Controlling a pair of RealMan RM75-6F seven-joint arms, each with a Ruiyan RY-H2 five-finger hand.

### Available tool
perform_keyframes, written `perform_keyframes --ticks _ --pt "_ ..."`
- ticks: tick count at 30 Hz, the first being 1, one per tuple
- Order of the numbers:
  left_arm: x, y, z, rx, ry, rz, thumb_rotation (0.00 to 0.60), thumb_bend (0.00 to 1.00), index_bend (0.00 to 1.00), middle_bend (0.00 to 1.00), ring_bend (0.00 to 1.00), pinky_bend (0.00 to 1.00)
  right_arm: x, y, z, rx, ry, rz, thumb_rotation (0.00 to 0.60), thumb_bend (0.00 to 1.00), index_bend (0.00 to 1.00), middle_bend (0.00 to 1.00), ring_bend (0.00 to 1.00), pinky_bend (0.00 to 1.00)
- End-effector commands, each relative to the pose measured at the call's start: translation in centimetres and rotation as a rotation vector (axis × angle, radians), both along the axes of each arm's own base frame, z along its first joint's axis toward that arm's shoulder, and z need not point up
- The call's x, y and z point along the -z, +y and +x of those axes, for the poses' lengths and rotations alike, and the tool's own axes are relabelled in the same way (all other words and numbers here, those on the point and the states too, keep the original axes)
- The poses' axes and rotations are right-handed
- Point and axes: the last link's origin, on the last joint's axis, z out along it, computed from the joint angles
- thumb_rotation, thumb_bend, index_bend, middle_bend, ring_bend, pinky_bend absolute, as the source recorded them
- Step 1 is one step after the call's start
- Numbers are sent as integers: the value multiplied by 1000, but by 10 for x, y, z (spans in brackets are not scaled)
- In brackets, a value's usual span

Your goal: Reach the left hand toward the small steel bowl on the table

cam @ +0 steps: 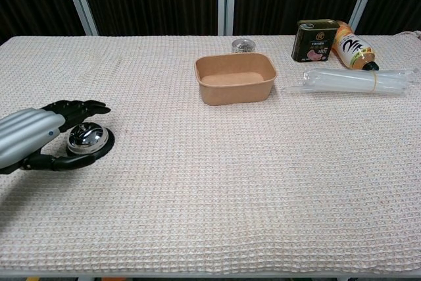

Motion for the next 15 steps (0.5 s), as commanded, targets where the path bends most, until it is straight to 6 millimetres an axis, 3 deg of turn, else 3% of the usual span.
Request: perform_keyframes --ticks 1,7,15 --pt "3 -1 -2 -9 9 -15 3 0 0 0 0 0 0 0 0 0 -3 3 600 164 0 0 0 0" --pt "11 -9 -12 -47 62 -93 4 0 0 0 0 0 -1 0 0 2 -4 1 600 165 0 0 0 0" --pt "0 -1 4 8 -13 -3 5 0 0 0 0 0 -1 0 0 1 -6 3 600 165 0 0 0 0"
